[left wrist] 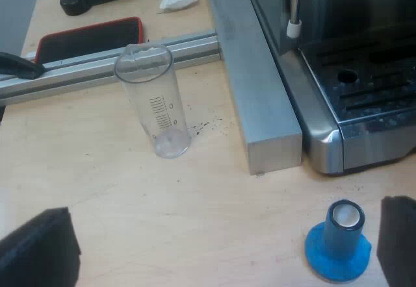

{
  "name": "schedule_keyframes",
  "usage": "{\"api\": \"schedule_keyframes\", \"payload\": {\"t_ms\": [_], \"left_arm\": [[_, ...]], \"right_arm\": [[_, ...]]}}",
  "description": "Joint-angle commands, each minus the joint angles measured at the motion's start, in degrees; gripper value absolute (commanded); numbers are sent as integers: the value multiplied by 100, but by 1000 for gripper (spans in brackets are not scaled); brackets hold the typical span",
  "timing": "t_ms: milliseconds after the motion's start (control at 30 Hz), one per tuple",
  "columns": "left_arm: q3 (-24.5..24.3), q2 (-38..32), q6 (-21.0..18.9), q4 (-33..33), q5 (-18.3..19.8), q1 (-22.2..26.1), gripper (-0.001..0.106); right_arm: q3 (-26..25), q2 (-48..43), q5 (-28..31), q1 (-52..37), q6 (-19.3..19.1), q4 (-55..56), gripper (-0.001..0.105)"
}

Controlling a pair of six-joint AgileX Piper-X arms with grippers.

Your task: Put the handle in the coffee machine

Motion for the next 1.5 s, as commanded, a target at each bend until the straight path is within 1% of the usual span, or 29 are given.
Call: {"api": "schedule_keyframes", "payload": {"t_ms": [33,400,733,1500], "left_arm": [[-14,-802,-53,-101,-56,5,95],[-14,-802,-53,-101,-56,5,95],[-14,-802,-53,-101,-56,5,95],[-14,-802,-53,-101,-56,5,95]], "right_arm": [[-26,-260,-39,-27,-63,-55,82],[-26,-260,-39,-27,-63,-55,82],[-10,-260,104,-27,-63,-90,82],[-10,-260,90,-27,-59,-97,82]]}}
